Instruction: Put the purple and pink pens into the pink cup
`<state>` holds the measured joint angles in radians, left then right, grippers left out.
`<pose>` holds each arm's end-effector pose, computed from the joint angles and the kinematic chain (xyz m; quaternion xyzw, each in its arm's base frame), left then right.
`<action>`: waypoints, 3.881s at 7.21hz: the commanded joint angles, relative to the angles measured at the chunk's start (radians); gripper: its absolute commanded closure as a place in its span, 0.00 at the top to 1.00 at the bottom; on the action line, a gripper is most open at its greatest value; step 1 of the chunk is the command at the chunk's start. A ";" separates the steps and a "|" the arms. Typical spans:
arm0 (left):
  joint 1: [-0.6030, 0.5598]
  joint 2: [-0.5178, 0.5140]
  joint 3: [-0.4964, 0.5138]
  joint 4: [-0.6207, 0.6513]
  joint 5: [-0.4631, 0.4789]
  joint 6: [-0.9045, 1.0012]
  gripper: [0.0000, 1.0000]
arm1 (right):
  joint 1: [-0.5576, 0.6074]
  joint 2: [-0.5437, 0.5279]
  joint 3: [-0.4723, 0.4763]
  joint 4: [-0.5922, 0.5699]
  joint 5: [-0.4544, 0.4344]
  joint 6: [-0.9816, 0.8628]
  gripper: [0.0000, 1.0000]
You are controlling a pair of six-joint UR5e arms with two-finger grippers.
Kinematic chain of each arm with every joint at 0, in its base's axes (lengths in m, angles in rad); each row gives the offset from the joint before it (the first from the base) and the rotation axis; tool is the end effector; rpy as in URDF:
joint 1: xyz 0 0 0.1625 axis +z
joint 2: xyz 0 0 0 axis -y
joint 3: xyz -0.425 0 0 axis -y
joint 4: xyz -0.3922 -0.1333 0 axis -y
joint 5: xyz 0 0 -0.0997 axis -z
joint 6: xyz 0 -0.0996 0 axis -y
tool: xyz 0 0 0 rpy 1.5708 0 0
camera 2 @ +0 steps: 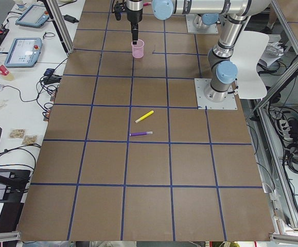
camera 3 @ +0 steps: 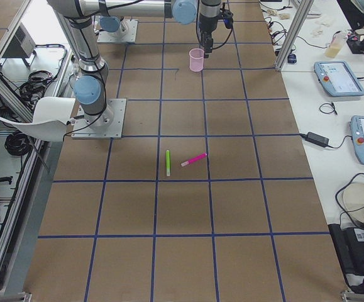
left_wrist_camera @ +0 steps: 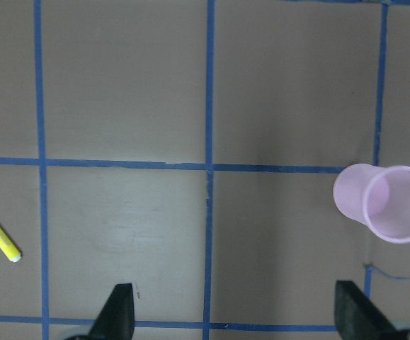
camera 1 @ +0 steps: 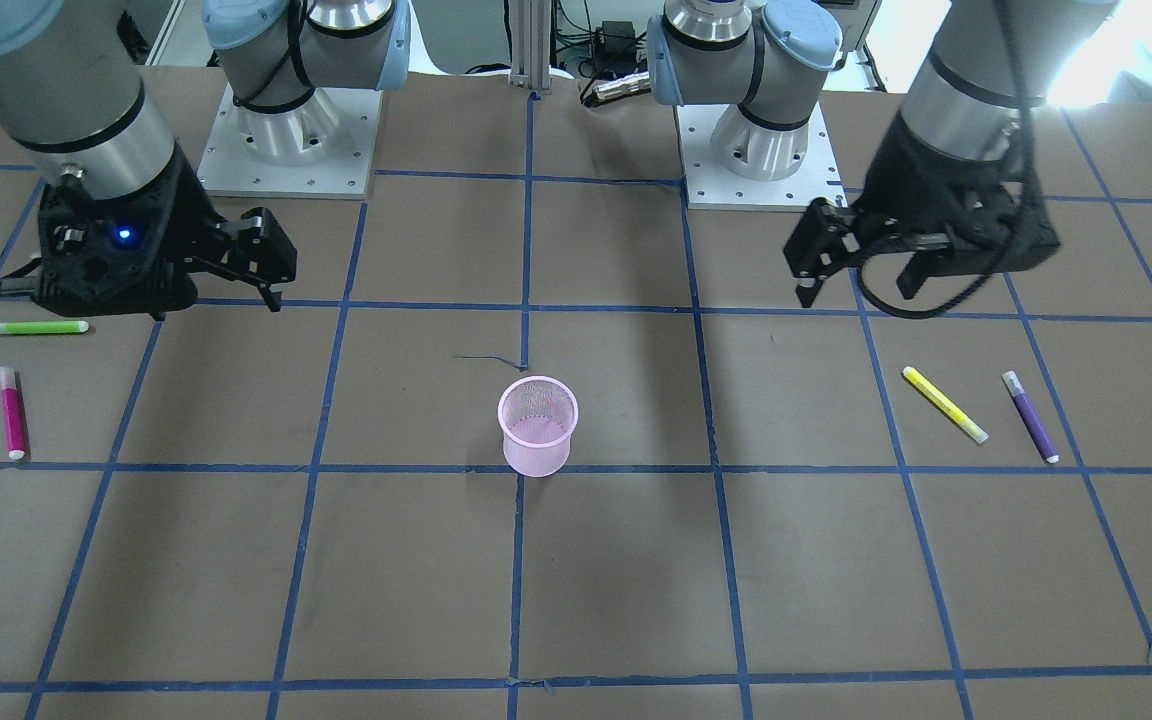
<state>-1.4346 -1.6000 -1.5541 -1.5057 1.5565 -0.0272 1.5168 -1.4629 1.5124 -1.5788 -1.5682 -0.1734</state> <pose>-0.0643 -0.5230 0.4882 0.0814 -0.9963 0.0266 0.0057 0.1046 -0.5394 0.4620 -0.0596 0.9980 0.0205 0.0036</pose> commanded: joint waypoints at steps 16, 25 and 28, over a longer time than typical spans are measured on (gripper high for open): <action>0.600 -0.474 -0.222 0.603 0.000 0.656 0.89 | -0.583 0.306 0.434 -0.820 0.007 -1.028 0.82; 0.583 -0.445 -0.205 0.607 0.002 0.659 0.00 | -0.555 0.277 0.399 -0.807 0.011 -0.968 0.00; 0.516 -0.324 -0.187 0.537 0.001 0.653 0.00 | -0.385 0.052 0.442 -0.761 0.188 -0.905 0.00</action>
<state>-0.8877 -1.9793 -1.7530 -0.9275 1.5588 0.6286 1.0630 -1.3166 1.9301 -2.3592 -1.4532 -1.1001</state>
